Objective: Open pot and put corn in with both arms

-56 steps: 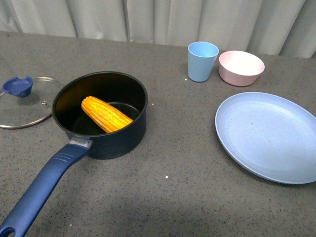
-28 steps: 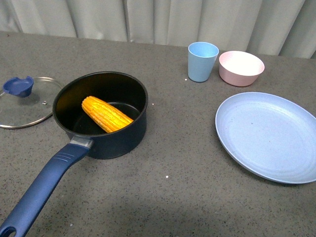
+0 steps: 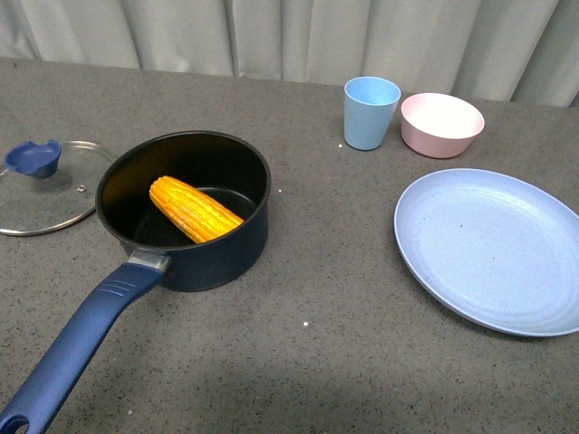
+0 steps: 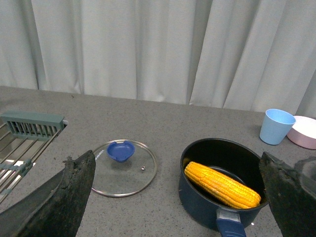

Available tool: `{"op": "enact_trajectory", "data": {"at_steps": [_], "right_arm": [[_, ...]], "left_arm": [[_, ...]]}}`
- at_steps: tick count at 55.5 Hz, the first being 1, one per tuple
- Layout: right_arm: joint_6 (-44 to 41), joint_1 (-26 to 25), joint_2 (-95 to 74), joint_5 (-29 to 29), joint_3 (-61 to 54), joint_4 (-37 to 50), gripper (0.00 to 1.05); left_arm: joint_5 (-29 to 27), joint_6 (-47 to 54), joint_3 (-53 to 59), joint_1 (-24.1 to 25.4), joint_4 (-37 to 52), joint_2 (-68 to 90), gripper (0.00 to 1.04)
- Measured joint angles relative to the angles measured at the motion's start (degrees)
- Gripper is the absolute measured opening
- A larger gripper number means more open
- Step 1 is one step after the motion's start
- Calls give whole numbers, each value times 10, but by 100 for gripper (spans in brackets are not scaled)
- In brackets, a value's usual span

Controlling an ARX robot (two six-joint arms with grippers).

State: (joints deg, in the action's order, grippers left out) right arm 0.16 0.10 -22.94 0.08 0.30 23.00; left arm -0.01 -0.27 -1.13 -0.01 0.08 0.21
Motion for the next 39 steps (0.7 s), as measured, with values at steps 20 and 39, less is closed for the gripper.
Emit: {"op": "enact_trajectory", "data": {"at_steps": [20,39], "right_arm": [[0,0,78,0,0,-76,1],[0,0,129,0,0,-127,1]], "left_arm": [[0,0,0,0,0,0,98],[0,0,0,0,0,0,98]]}}
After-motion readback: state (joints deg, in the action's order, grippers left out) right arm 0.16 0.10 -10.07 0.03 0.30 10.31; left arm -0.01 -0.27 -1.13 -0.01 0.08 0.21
